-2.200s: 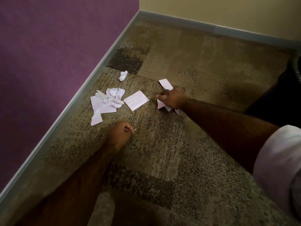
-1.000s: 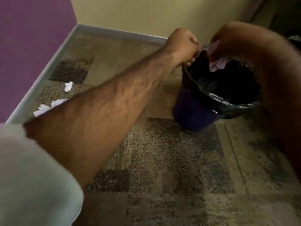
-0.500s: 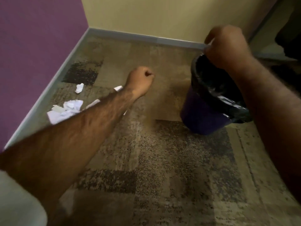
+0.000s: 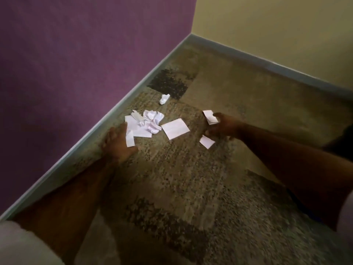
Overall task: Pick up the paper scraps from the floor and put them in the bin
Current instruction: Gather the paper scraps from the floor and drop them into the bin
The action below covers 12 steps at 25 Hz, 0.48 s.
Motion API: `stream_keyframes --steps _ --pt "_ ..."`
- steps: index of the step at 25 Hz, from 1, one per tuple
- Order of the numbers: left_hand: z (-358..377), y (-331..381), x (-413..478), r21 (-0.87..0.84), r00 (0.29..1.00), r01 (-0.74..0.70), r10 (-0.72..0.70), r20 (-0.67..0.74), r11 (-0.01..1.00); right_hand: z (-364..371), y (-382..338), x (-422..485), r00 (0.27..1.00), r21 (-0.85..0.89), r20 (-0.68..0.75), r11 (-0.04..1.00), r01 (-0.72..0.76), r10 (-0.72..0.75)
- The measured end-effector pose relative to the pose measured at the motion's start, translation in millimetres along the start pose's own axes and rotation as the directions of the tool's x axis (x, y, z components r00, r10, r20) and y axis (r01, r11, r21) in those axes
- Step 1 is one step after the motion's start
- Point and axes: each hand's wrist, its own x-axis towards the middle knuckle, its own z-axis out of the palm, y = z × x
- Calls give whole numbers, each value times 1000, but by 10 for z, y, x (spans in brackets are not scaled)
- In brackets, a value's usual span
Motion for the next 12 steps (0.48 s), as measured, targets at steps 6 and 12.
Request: stream_keyframes --steps 6,12 --pt "-74 193 298 -47 986 -89 94 137 995 231 -174 575 997 70 50 996 -53 50" --pt "60 176 230 -54 990 -102 107 95 993 619 -895 734 946 -31 -228 973 230 -231"
